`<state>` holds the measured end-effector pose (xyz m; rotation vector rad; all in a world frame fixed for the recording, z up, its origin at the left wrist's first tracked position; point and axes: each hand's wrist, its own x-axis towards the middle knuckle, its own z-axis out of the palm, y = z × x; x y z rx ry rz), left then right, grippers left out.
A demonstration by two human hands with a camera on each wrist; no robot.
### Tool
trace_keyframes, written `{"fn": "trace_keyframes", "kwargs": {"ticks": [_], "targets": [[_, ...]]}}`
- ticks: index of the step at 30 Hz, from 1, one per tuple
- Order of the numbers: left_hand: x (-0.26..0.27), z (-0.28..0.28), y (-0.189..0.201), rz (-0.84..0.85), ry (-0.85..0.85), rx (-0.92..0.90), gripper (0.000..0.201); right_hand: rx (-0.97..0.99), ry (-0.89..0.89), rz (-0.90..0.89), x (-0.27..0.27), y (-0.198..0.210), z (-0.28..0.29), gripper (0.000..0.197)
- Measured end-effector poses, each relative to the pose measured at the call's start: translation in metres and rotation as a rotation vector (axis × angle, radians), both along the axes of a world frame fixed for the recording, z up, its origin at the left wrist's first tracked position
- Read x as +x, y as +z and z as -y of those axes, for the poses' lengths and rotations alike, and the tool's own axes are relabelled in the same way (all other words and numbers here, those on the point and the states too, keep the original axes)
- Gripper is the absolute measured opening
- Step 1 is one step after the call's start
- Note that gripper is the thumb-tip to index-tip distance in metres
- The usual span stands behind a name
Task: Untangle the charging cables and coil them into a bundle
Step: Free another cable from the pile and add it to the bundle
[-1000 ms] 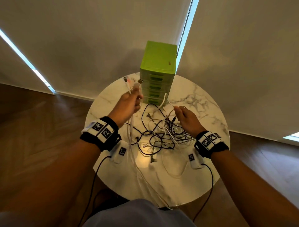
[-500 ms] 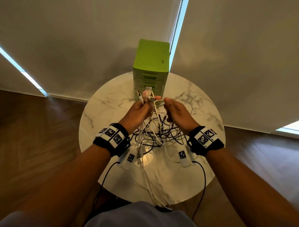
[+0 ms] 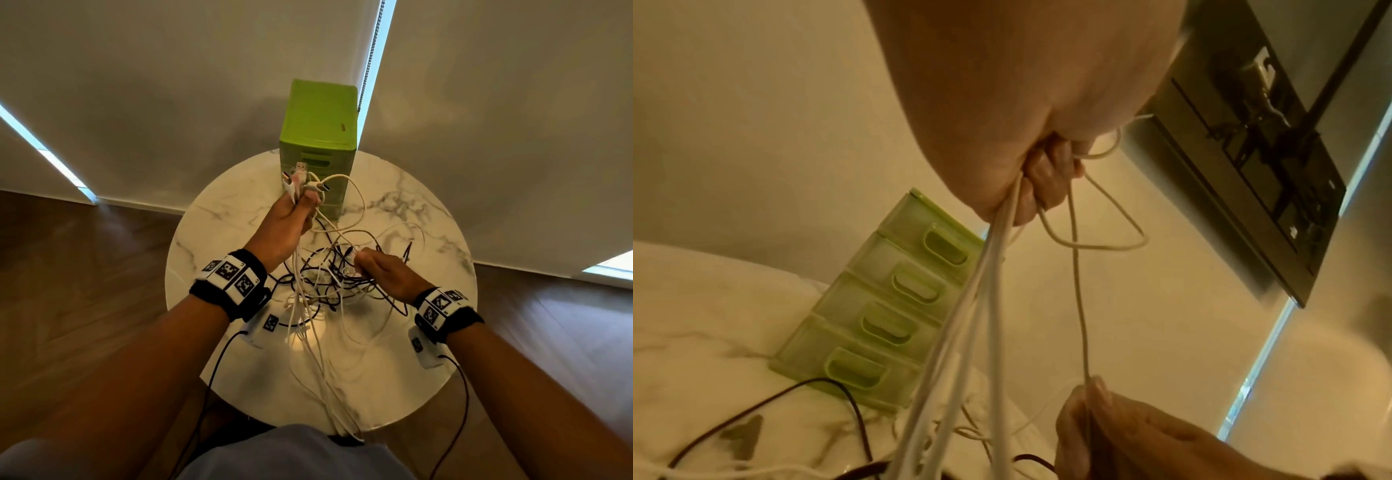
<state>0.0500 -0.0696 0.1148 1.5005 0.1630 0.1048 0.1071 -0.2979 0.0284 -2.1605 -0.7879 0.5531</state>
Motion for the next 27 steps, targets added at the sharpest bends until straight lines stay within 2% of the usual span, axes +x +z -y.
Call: {"fn": "trace_keyframes", "kwargs": {"ticks": [3, 7, 8, 11, 12, 17, 20, 24, 27], "targets": [[0.001, -0.006, 0.002, 0.022, 0.072, -0.085, 0.024, -0.066, 0.021, 0.066, 0.013, -0.011, 0.011, 0.032], [0.010, -0.018, 0.008, 0.074, 0.119, -0.173, 0.025, -0.181, -0.032, -0.045, 0.020, -0.026, 0.034, 0.022], [0.011, -0.019, 0.008, 0.074, 0.114, -0.163, 0.025, -0.191, -0.014, -0.001, 0.021, -0.027, 0.038, 0.022], [0.014, -0.016, 0.005, 0.064, 0.082, -0.102, 0.023, -0.208, 0.112, 0.279, 0.027, -0.026, 0.036, 0.020], [0.015, -0.013, 0.005, 0.065, 0.072, -0.093, 0.023, -0.210, 0.128, 0.315, 0.028, -0.023, 0.032, 0.018], [0.021, 0.015, 0.009, 0.026, -0.043, 0.001, 0.023, -0.073, 0.129, 0.222, 0.011, -0.005, 0.009, 0.005], [0.019, 0.027, 0.008, 0.001, -0.124, 0.053, 0.021, -0.098, 0.039, 0.223, 0.008, 0.002, 0.009, 0.006], [0.021, 0.023, 0.000, -0.020, -0.109, 0.014, 0.021, -0.172, -0.154, 0.230, 0.011, 0.012, 0.028, 0.006], [0.026, 0.011, -0.007, -0.044, -0.040, -0.031, 0.023, -0.035, -0.421, 0.144, 0.013, 0.023, 0.040, 0.002]]}}
